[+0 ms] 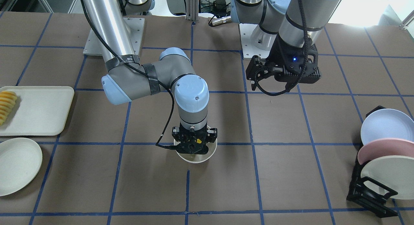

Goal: Place bowl and put lemon in it

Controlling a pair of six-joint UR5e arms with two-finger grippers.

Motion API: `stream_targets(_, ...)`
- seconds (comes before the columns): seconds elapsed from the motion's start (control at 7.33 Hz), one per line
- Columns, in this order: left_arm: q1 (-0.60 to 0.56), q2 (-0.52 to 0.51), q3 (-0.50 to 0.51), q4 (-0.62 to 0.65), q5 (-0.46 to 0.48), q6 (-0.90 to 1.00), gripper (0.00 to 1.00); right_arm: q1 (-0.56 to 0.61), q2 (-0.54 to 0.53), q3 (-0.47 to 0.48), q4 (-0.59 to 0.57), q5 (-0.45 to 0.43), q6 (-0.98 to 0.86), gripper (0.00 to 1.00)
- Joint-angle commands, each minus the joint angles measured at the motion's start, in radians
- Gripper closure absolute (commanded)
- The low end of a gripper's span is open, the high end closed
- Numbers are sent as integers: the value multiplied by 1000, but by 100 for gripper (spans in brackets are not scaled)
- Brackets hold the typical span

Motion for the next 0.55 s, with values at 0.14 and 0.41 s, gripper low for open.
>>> stream_targets(0.14, 87, 47, 23, -100, 1, 121, 0, -1, -5, 10, -14, -2, 0, 0)
stream_targets(0.41, 121, 62, 28, -117, 4, 139, 0, -1, -83, 9, 5, -3, 3, 0)
